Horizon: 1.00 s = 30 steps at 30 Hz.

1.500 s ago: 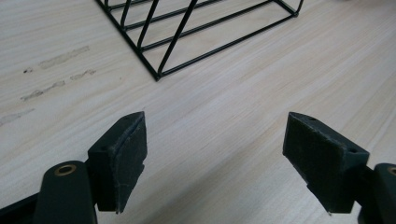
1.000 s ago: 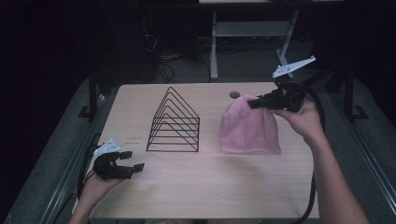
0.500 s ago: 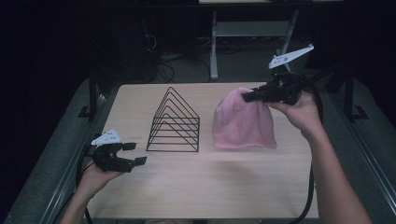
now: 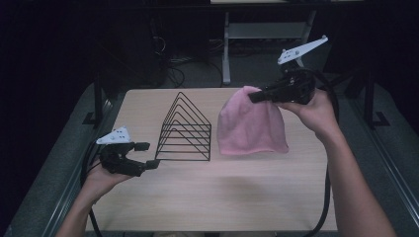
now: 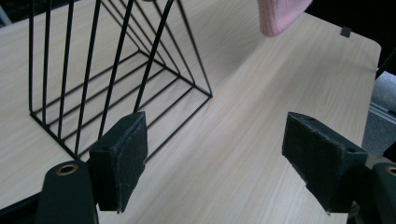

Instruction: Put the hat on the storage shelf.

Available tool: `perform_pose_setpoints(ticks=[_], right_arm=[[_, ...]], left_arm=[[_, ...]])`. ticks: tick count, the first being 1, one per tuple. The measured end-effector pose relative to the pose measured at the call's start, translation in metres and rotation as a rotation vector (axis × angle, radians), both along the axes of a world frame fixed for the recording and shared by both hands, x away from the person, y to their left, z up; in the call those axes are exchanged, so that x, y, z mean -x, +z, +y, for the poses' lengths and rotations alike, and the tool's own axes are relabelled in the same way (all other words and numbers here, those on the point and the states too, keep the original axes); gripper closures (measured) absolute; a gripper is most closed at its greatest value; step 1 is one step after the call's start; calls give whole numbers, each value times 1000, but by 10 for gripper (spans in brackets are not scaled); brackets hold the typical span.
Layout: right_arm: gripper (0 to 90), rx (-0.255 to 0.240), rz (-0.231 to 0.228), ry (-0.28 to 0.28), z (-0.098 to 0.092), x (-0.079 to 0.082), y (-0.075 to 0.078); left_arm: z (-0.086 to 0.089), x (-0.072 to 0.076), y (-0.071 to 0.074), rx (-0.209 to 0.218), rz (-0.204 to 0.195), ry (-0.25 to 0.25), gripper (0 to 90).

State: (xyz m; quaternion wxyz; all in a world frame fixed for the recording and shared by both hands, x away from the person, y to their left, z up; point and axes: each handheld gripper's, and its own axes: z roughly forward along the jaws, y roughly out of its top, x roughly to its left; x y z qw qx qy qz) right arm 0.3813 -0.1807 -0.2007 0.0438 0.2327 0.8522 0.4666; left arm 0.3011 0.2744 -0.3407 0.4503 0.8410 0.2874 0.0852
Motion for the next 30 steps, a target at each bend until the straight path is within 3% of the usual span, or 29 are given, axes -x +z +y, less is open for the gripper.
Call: perform_pose_setpoints(ticks=[14,30], right_arm=[[805,-7,-38,78,35,-1,22],[804,-24,-54,167,85,-8,37]], left_arm=[[-15,-10,27,23,-16,-65,223],[-34,-26,34,27,-2,-123,249]])
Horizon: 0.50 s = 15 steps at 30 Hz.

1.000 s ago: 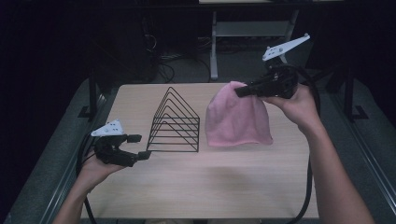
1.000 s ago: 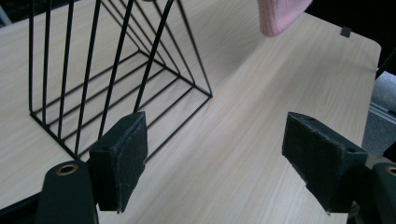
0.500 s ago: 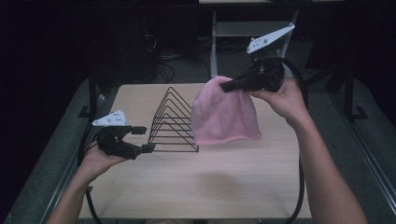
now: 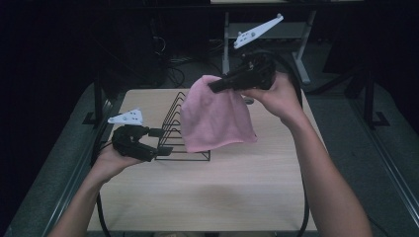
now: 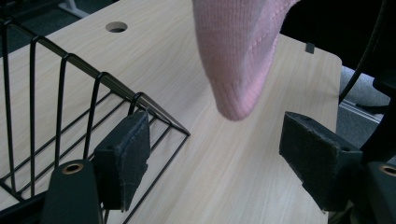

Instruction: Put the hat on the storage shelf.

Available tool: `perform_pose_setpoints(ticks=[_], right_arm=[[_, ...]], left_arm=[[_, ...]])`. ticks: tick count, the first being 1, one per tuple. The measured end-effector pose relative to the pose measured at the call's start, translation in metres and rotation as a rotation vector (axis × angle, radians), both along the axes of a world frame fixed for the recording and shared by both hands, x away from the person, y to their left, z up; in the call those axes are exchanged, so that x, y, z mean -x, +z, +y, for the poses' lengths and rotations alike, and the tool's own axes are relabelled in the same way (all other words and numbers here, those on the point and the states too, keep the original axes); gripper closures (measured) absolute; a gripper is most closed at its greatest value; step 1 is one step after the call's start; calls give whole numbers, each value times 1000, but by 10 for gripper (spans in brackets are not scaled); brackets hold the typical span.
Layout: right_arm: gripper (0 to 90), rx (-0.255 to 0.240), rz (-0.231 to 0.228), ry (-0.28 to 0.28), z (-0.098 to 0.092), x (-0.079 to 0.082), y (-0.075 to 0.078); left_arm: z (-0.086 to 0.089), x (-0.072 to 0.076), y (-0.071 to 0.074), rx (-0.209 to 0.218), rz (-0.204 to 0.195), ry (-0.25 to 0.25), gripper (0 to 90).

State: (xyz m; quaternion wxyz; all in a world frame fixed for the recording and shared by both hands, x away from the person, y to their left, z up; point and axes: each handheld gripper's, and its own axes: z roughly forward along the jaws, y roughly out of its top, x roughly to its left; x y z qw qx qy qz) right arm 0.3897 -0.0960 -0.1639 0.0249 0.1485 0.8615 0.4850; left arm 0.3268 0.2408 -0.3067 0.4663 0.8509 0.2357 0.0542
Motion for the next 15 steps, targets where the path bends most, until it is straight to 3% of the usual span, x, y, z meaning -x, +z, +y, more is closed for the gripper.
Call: perform_pose_setpoints(ticks=[15], right_arm=[[804,-8,-13,57,35,-4,8]], left_arm=[[-2,-16,-6,45,96,-72,388]])
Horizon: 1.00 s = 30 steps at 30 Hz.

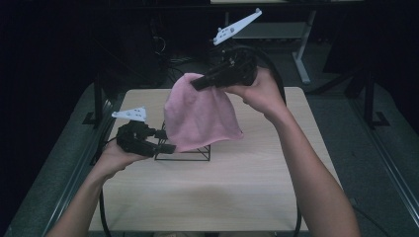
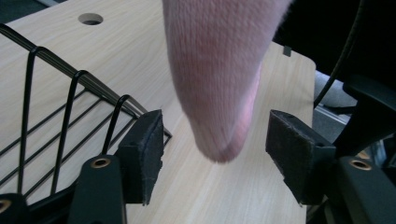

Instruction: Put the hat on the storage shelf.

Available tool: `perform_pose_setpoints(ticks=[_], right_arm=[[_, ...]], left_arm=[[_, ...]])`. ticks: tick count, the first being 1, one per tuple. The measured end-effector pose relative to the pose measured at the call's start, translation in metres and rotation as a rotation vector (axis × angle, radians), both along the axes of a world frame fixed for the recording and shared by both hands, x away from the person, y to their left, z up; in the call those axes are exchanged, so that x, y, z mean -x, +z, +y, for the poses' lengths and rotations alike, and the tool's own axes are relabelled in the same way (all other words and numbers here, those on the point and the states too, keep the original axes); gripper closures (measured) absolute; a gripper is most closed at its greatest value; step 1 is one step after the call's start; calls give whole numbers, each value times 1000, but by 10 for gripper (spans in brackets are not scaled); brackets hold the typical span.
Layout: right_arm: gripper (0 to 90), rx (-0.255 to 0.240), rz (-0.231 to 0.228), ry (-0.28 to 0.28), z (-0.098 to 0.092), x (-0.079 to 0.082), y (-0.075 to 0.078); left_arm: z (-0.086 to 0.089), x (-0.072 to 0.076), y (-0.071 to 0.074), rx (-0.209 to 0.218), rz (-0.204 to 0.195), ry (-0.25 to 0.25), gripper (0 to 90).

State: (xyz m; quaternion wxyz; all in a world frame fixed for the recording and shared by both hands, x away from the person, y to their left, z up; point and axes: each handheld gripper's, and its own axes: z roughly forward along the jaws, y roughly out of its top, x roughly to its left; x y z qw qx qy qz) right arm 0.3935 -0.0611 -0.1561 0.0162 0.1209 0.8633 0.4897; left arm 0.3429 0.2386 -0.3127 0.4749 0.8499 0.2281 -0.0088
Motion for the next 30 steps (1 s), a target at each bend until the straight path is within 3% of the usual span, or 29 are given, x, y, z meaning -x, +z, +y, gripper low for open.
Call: perform_pose_setpoints(ticks=[3,7,12,14,24,30], right_arm=[[805,0,-2,12,7,0,0],[805,-2,-2,19,11,-1,-1],[805,-5,2,14,10,-4,-3],[804,-6,3,7,9,-6,-3],[804,0,16,-36,8,-15,-6],[803,-3,9,-44,16,-19,-4]], left_arm=[[1,-1,0,30,17,-17,467],[1,-1,1,30,-2,-28,665],[3,0,3,44,-23,-11,772],[5,0,3,33,-37,16,795],[18,-1,6,46,-67,54,811],[29,-7,11,40,-64,74,813]])
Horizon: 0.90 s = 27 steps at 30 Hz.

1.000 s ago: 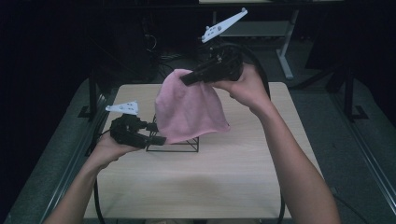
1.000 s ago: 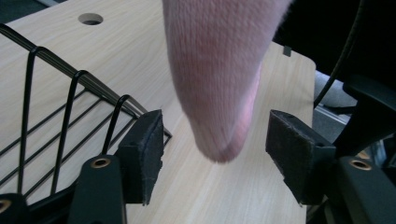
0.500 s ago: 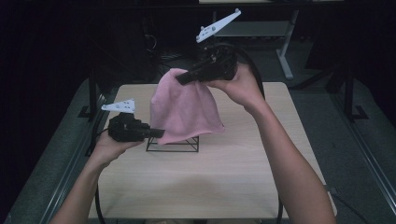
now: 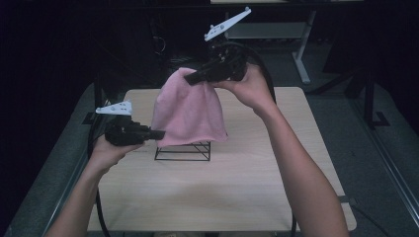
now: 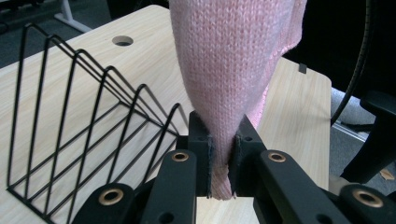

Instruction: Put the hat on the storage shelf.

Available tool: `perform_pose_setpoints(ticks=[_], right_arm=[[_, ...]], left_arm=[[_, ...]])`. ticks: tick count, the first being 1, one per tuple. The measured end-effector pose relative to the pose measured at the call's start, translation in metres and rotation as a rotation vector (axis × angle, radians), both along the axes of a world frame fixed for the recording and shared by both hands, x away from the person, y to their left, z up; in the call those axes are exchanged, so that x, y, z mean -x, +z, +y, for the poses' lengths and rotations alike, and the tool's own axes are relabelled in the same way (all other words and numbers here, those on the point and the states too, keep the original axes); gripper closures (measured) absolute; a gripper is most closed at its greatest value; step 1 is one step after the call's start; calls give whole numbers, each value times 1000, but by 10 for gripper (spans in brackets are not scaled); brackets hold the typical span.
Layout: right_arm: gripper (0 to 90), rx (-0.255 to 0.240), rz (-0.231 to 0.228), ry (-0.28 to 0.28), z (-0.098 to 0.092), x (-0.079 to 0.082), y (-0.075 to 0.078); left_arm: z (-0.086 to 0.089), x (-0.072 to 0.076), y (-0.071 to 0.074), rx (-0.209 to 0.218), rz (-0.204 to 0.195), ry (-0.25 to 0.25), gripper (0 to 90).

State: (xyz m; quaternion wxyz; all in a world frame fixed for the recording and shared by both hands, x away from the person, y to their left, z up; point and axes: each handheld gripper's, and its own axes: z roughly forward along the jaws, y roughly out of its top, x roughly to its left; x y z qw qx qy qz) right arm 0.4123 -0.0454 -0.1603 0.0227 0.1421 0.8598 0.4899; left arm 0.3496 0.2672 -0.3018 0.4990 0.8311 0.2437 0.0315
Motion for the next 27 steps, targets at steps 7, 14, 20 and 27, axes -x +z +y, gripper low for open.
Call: perform_pose_setpoints(ticks=[7,14,20,27], right_arm=[[803,-24,-22,-8,6,-7,6],[803,-43,-29,-40,6,-21,8],[801,-52,-11,-68,4,-35,2],[801,-55,1,-71,5,-44,-5]], left_arm=[[7,-11,13,-20,-29,44,814],[10,-27,19,-45,-50,100,813],[10,-40,19,-66,-49,136,813],[9,-46,14,-109,-52,150,812]])
